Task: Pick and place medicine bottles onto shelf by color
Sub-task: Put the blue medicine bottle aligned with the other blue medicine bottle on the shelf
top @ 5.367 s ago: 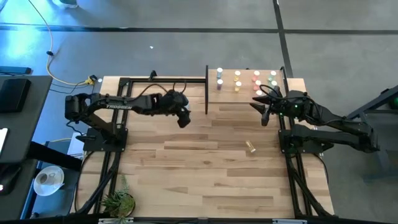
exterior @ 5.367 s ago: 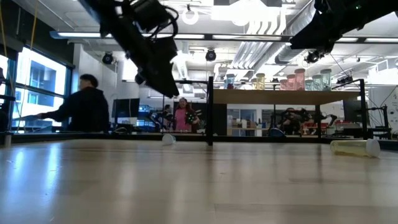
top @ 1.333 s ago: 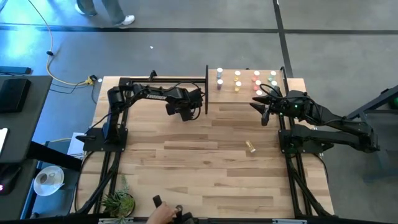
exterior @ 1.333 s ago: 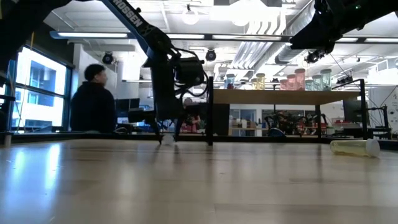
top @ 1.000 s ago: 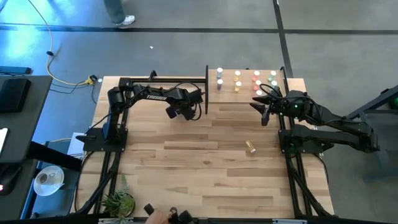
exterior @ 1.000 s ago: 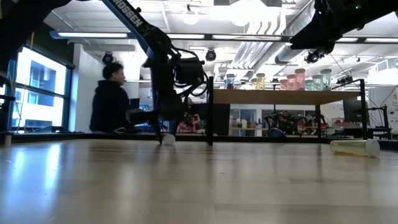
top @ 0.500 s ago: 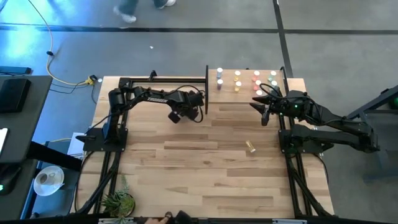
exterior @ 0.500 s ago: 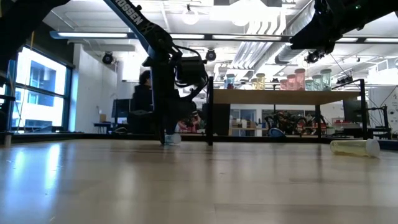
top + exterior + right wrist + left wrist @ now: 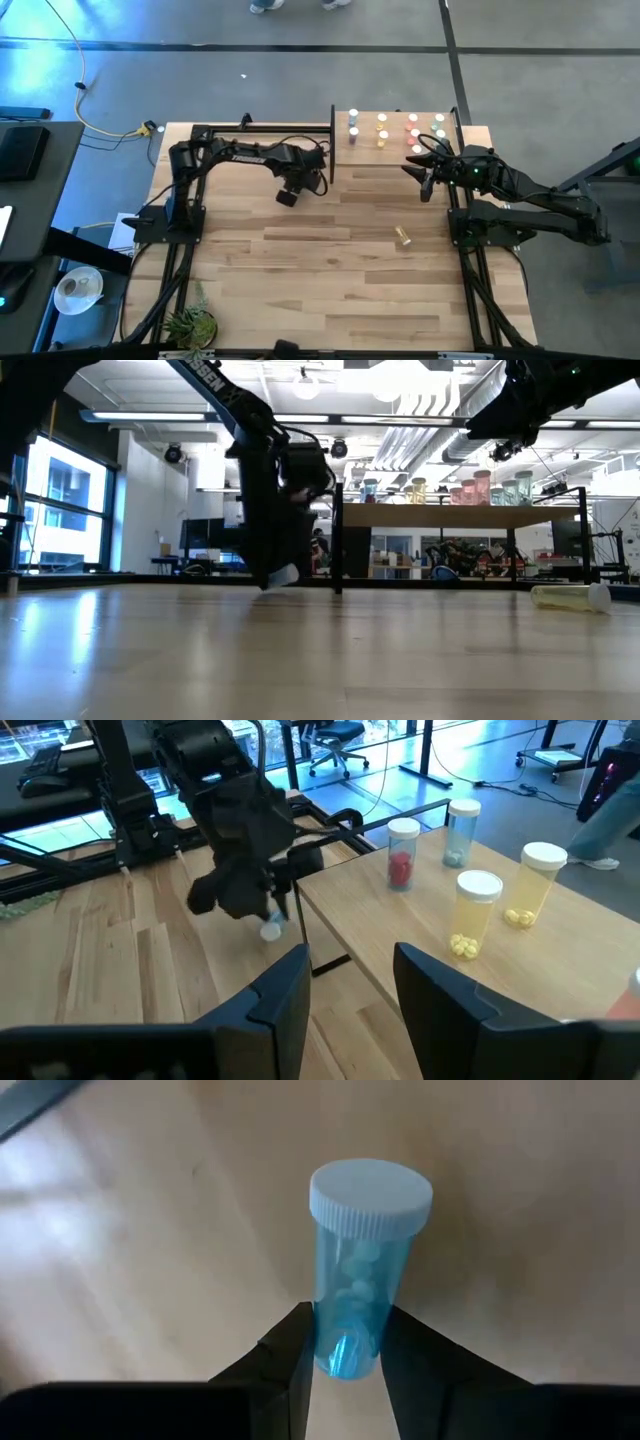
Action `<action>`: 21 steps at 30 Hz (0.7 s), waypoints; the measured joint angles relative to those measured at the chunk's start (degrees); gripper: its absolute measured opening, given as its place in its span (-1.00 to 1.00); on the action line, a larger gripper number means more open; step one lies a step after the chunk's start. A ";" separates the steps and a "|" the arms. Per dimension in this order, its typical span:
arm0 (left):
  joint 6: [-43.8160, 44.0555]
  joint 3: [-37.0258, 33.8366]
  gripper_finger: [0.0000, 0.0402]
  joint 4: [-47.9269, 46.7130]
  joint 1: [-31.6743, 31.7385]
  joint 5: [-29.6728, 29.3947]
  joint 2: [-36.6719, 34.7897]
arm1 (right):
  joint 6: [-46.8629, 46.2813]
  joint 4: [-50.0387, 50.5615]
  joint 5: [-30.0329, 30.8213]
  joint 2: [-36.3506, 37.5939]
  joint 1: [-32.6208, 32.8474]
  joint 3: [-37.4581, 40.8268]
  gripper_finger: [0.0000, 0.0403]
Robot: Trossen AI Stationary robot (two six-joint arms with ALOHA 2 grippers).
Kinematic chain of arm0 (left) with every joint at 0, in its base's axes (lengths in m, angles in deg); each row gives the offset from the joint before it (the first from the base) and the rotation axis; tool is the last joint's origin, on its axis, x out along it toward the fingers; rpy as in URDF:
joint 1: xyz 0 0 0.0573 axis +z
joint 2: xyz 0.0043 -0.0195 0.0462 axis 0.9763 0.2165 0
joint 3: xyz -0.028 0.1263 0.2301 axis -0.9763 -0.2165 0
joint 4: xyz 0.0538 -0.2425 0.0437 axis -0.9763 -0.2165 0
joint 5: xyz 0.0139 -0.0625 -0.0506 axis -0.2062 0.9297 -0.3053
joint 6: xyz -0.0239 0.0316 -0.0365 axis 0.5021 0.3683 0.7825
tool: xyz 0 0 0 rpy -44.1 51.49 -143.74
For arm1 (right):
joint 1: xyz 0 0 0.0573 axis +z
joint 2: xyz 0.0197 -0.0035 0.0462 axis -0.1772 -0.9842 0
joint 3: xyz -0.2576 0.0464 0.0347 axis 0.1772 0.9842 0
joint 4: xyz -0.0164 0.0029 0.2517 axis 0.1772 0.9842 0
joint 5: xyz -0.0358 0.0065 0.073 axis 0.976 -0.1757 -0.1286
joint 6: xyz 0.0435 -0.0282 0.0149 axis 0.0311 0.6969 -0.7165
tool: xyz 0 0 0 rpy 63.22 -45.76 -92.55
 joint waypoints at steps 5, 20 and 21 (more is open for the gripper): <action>6.89 0.09 -0.55 -0.70 1.74 9.24 -4.13 | 0.00 -0.42 -0.87 0.01 -0.02 0.00 -0.32; 11.67 -1.70 -0.55 -0.14 1.99 33.31 -11.81 | -1.44 -3.40 -8.39 -0.68 0.00 0.00 -0.32; 11.99 -2.66 -0.55 1.17 1.97 35.36 -12.24 | -1.40 -4.06 -9.13 -1.00 0.00 0.00 -0.32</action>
